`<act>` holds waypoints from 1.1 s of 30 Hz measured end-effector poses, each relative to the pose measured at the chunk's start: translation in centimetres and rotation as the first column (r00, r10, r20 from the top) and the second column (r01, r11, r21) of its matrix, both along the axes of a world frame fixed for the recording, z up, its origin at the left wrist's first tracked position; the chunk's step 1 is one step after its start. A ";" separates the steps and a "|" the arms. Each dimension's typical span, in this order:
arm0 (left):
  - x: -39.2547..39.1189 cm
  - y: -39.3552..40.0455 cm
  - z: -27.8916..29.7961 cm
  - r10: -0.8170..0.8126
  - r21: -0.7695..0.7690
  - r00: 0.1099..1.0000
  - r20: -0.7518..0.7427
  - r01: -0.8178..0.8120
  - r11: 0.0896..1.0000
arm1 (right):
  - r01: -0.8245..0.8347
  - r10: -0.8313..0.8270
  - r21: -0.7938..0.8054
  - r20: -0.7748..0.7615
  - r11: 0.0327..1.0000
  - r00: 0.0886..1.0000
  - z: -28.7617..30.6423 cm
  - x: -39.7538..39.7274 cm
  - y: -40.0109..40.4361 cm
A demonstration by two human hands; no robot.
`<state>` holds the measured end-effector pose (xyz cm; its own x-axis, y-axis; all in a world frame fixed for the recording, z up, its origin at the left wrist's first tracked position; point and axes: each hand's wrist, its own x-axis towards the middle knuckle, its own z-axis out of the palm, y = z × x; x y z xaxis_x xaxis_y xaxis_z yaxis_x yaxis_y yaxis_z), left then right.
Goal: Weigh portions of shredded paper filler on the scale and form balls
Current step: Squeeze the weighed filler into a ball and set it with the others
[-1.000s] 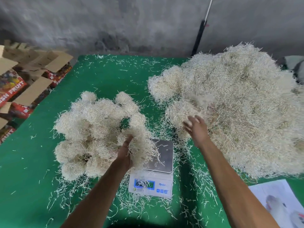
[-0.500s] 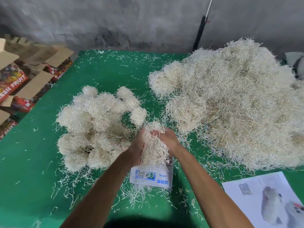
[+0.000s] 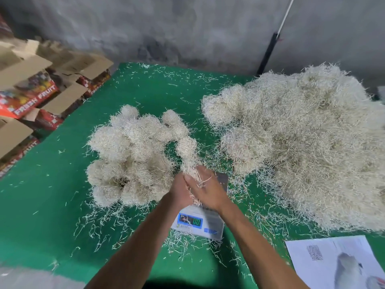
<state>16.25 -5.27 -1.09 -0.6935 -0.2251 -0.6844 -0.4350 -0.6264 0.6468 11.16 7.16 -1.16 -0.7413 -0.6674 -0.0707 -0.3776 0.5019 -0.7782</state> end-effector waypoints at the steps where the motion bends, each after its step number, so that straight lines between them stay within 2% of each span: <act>1: 0.1 0.0 1.0 -0.022 0.022 1.000 -0.015 0.023 0.999 | -0.015 0.015 0.068 -0.009 0.998 1.000 -0.4 0.3 0.1; 2: 0.3 0.2 2.0 0.028 -0.031 0.998 -0.061 -0.030 0.999 | -0.017 0.021 0.113 -0.036 0.993 0.999 -0.8 0.3 0.2; 4: -0.6 -0.2 2.1 0.029 0.028 0.999 -0.029 -0.029 0.999 | -0.056 0.085 0.179 -0.159 0.982 0.984 -1.1 -0.1 0.6; 7: -0.5 -0.4 2.7 -0.075 0.056 0.997 -0.038 0.077 0.995 | -0.128 0.199 0.274 -0.251 0.953 0.947 -0.9 -1.2 1.3; 10: -0.1 -1.3 2.0 -0.208 0.070 0.978 -0.011 0.208 0.976 | 0.047 0.082 0.286 -0.423 0.957 0.903 -0.6 -2.3 1.4; 12: 0.2 -2.0 1.0 -0.145 -0.006 0.989 0.023 0.145 0.989 | 0.162 0.009 0.299 -0.499 0.940 0.867 -0.5 -2.7 1.3; 13: 0.4 -2.4 0.5 -0.076 -0.048 0.996 0.046 0.078 0.996 | 0.165 0.029 0.346 -0.493 0.924 0.870 -0.8 -2.7 1.2; 15: 0.9 -3.1 -0.1 0.010 -0.124 0.995 0.097 0.003 0.992 | 0.089 0.135 0.506 -0.389 0.858 0.912 -1.7 -2.9 1.2; 17: 1.3 -3.9 -0.3 -0.001 -0.225 0.988 0.155 0.037 0.974 | 0.008 0.183 0.588 -0.265 0.809 0.947 -2.3 -3.1 1.8; 19: 1.4 -4.8 -0.3 -0.004 -0.338 0.983 0.182 0.067 0.939 | 0.019 0.119 0.473 -0.260 0.881 0.958 -2.2 -3.3 2.9; 21: 1.3 -5.2 -0.1 0.020 -0.390 0.986 0.163 0.045 0.920 | 0.126 -0.078 0.180 -0.253 0.976 0.964 -1.8 -3.3 3.6; 23: 1.0 -5.2 0.2 0.039 -0.373 0.989 0.142 0.017 0.928 | 0.275 -0.290 -0.100 -0.189 0.956 0.938 -1.7 -3.2 3.9; 25: 0.7 -5.1 0.3 0.037 -0.340 0.991 0.126 0.008 0.940 | 0.373 -0.412 -0.256 -0.122 0.892 0.903 -1.7 -2.9 3.8; 29: 0.6 -4.6 -0.1 0.014 -0.329 0.995 0.104 0.021 0.944 | 0.516 -0.553 -0.367 0.006 0.774 0.833 -2.3 -2.6 4.1; 33: 0.7 -4.3 -0.6 0.001 -0.353 0.996 0.088 0.030 0.935 | 0.538 -0.553 -0.281 0.031 0.795 0.833 -2.8 -2.1 5.1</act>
<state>16.92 -9.54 -1.72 -0.6412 -0.4536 -0.6189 -0.5056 -0.3570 0.7855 9.09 12.26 -3.93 -0.9857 -0.1382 0.0968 -0.1462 0.4130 -0.8989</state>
